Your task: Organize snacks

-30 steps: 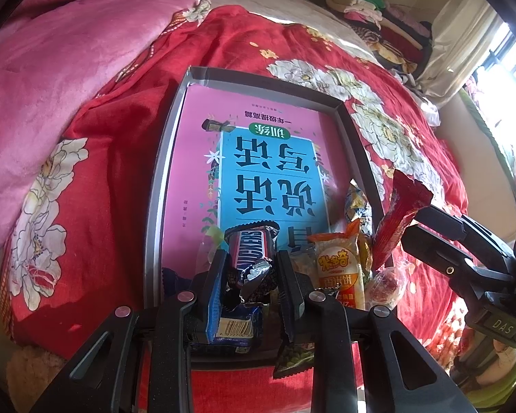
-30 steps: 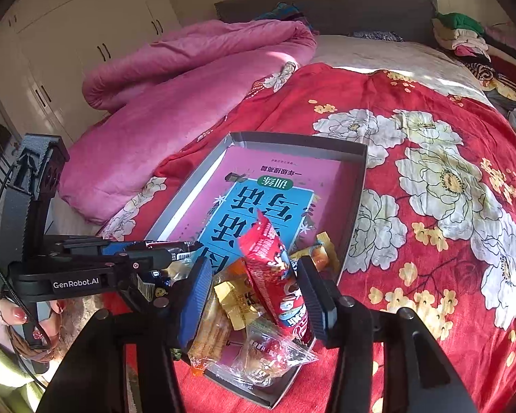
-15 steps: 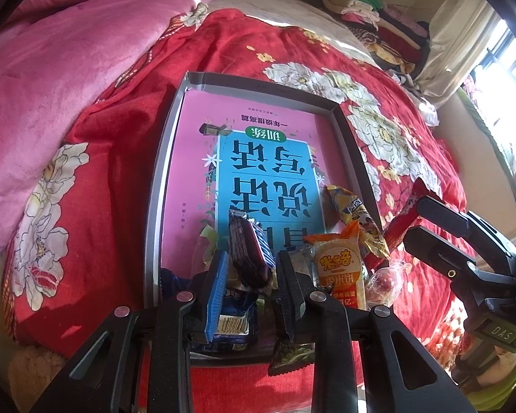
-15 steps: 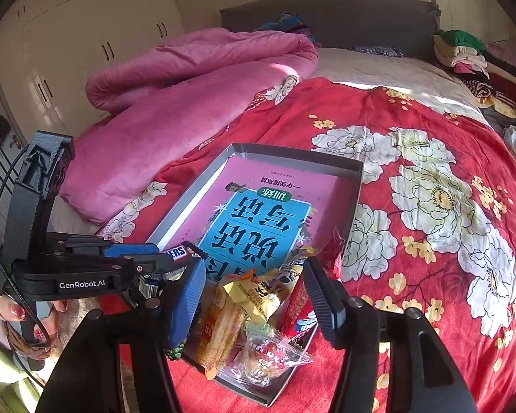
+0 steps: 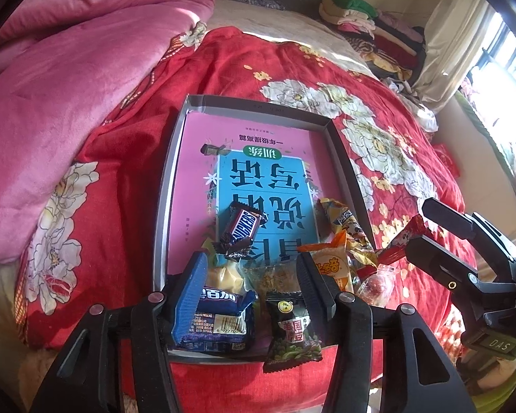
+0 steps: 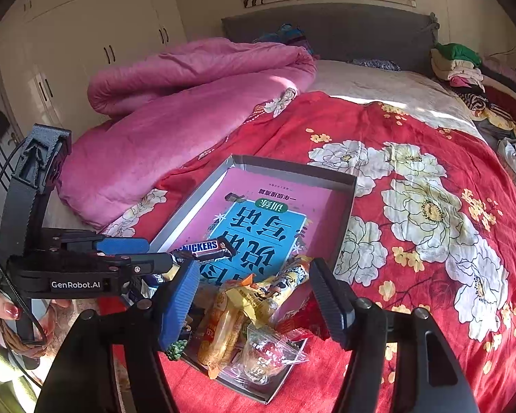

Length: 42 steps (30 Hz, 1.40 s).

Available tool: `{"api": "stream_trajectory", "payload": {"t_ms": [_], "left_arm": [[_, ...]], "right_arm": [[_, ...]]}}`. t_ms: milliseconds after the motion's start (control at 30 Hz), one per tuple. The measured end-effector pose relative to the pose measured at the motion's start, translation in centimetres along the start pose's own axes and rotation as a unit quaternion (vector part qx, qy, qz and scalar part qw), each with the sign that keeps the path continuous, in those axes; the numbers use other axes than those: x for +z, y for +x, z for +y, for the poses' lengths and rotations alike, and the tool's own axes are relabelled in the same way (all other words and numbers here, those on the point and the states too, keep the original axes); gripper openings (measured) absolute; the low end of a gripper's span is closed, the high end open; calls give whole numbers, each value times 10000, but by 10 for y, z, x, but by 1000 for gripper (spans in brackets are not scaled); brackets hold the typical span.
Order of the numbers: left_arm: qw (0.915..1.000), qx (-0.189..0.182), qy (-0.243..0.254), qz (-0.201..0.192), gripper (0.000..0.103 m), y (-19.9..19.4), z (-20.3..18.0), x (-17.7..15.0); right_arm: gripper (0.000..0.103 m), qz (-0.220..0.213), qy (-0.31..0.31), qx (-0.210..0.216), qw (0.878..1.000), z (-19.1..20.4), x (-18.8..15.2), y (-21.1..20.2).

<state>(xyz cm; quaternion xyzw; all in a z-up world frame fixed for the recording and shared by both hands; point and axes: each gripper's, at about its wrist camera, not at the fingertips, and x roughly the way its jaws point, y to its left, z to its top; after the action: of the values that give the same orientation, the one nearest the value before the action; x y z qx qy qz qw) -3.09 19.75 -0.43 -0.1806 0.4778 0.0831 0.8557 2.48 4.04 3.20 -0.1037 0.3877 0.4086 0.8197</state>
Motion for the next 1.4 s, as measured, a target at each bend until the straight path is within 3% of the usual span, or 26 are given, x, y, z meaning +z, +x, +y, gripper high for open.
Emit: {"api": "stream_trajectory", "payload": {"t_ms": [300, 500, 700, 967, 1167, 1400], "left_arm": [[9994, 83, -26, -349, 69, -29, -6, 0], [9986, 72, -81, -517, 74, -50, -12, -7], [9988, 106, -197, -438, 76, -58, -23, -31], [9994, 288, -188, -96, 76, -53, -40, -76], [9994, 357, -2, 1, 76, -52, -52, -87], [9995, 313, 33, -45, 76, -57, -58, -96]], "right_arm": [[74, -582, -129, -145, 9981, 6, 2, -33], [78, -738, -219, -169, 9969, 10, -2, -57], [81, -630, -264, -212, 9974, 12, -18, -73], [85, -131, -61, -138, 9998, 14, -52, -77], [86, 71, 94, -311, 9994, 16, -65, -79], [92, -26, 122, -432, 9990, 18, -72, -90]]}}
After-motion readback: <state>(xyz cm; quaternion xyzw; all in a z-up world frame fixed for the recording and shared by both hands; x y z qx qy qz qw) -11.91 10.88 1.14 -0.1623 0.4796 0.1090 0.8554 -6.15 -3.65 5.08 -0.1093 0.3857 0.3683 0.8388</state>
